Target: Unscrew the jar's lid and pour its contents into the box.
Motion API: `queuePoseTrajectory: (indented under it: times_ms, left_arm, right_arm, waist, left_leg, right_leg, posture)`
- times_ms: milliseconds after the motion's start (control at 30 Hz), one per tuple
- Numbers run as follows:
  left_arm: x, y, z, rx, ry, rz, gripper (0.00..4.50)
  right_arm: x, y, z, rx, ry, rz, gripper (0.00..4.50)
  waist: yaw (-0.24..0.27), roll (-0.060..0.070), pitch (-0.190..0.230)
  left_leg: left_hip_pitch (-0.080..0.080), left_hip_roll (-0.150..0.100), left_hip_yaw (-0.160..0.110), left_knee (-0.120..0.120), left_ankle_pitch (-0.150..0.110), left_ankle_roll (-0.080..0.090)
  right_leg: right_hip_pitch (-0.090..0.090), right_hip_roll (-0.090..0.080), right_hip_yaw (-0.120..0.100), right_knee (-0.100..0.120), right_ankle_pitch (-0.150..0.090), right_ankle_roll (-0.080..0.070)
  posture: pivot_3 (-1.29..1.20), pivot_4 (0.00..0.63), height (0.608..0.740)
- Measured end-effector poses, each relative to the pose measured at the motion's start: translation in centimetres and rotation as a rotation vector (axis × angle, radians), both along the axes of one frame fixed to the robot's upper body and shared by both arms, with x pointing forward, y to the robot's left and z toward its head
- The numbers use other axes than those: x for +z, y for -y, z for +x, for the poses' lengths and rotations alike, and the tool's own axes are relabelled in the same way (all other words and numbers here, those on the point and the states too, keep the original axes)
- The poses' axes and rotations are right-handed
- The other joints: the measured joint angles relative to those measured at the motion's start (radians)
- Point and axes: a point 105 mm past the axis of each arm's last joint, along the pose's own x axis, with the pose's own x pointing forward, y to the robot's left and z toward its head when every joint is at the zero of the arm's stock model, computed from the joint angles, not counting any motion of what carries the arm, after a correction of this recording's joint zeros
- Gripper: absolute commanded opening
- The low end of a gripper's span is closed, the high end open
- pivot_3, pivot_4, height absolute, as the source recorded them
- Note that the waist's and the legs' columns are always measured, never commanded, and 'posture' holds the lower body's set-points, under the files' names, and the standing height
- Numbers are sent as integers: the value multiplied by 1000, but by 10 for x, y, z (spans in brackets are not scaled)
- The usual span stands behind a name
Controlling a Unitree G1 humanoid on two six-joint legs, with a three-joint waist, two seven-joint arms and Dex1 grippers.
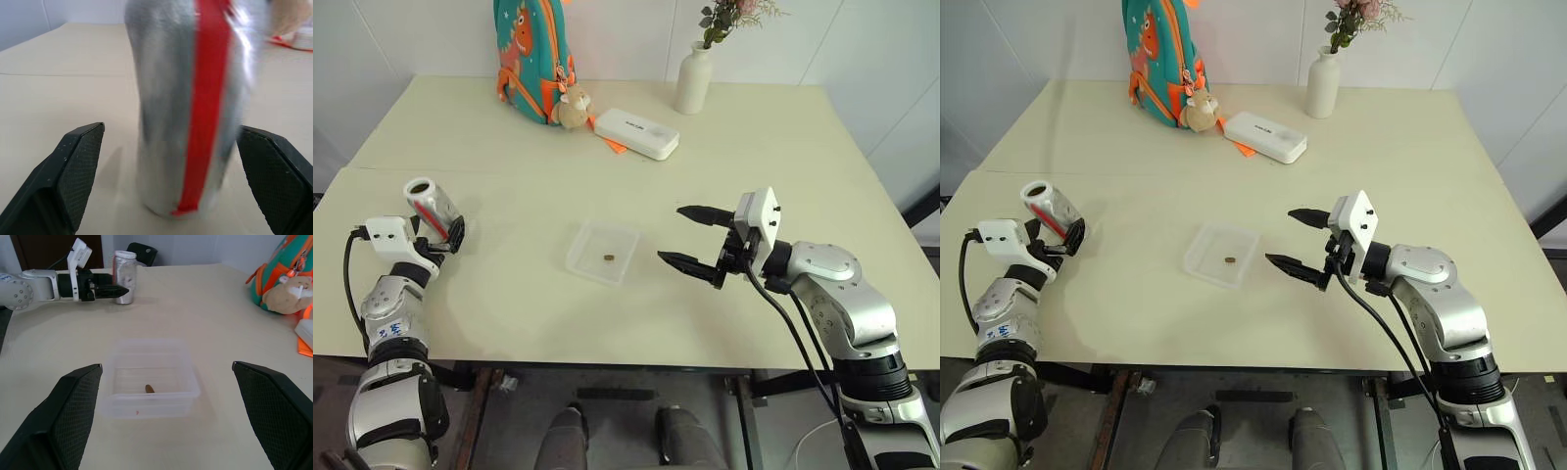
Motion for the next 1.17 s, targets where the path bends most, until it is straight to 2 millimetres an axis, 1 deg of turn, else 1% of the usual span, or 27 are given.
queuePoseTrajectory:
  times_ms: [67,200,267,433,500,533,567,633,733,833,900,933,1000,1100,1133,1167]
  left_arm:
    - [0,-3,-7,-5,0,23,4481]
    - [-4,-4,-31,-46,-24,70,4481]
    - [-3,-2,-48,-75,-35,90,4481]
    - [10,6,-89,-167,-105,241,4481]
    - [14,8,-103,-213,-145,314,4481]
    - [18,12,-109,-251,-160,355,4481]
    - [22,18,-111,-285,-160,381,4481]
    - [34,36,-112,-376,-135,449,4481]
    - [53,76,-105,-587,-77,569,4481]
    - [65,103,-96,-726,-16,626,4481]
    - [67,114,-92,-788,-8,633,4481]
    - [67,119,-91,-823,-9,623,4481]
    - [67,126,-89,-871,-11,594,4481]
    - [63,132,-87,-912,-27,572,4481]
    - [64,134,-85,-927,-22,574,4481]
    - [62,132,-84,-926,-29,570,4481]
  right_arm:
    - [0,0,1,12,0,-10,4500]
    - [1,0,-1,39,1,-26,4500]
    - [0,0,-3,53,-1,-36,4500]
    - [-2,3,-9,104,-22,-48,4500]
    - [-5,7,-12,119,-37,-71,4500]
    - [-7,11,-13,123,-45,-85,4500]
    - [-8,12,-14,127,-50,-93,4500]
    - [-9,15,-16,138,-52,-105,4500]
    - [-6,22,-17,132,-10,-107,4500]
    - [-8,31,-19,108,-1,-126,4500]
    - [-9,40,-19,74,-12,-134,4500]
    - [-10,46,-19,48,-29,-134,4500]
    - [-11,53,-20,9,-48,-122,4500]
    - [-11,55,-26,-1,-55,-114,4500]
    - [-19,58,-32,-10,-76,-132,4500]
    - [-22,60,-35,-14,-89,-137,4500]
  waist:
    - [-2,0,0]
    - [-3,0,0]
    - [-4,0,0]
    - [-3,0,0]
    - [-3,0,0]
    - [-2,0,0]
    - [1,0,0]
    - [5,0,0]
    - [7,0,0]
    - [2,0,0]
    - [-4,0,0]
    - [-7,0,0]
    - [-7,0,0]
    - [-16,0,0]
    - [-12,0,0]
    - [-10,0,0]
  left_leg:
    - [0,0,0,0,0,0]
    - [0,1,0,-2,0,0]
    - [0,1,0,-2,-1,0]
    - [1,1,1,-4,-1,-1]
    - [1,1,2,-6,-1,0]
    - [1,1,3,-6,-1,0]
    - [1,1,3,-6,-1,1]
    - [0,1,5,-8,-1,1]
    - [0,1,9,-8,-2,2]
    - [0,2,13,-10,0,6]
    - [0,2,15,-11,-2,7]
    - [0,3,15,-11,-3,6]
    - [0,4,14,-12,-4,5]
    - [0,9,15,-12,-5,4]
    - [0,9,15,-12,-6,3]
    - [0,9,15,-12,-6,3]
  right_leg:
    - [0,0,0,0,0,0]
    - [0,0,0,-2,0,0]
    - [0,-1,0,-3,0,-1]
    - [0,-1,0,-4,-1,-4]
    - [0,-2,-1,-7,-2,-11]
    - [0,-3,-1,-9,-5,-19]
    - [0,-3,-1,-11,-5,-20]
    - [1,-4,-1,-16,-3,-22]
    - [2,-5,0,-20,-1,-22]
    - [2,-5,3,-24,1,-20]
    - [1,-5,5,-24,5,-12]
    - [0,-4,5,-24,9,-3]
    - [-1,-2,5,-24,7,-3]
    - [-2,2,5,-23,6,-3]
    - [-2,3,5,-23,5,-3]
    - [-2,3,5,-23,5,-3]
  posture:
    - [0,150,740]
    - [0,150,740]
    - [0,150,740]
    - [0,150,740]
    - [0,150,740]
    - [0,150,740]
    - [0,150,740]
    - [0,150,740]
    - [0,150,740]
    - [0,150,740]
    - [0,150,740]
    - [0,150,740]
    - [0,150,740]
    - [0,150,740]
    - [0,150,740]
    - [0,150,740]
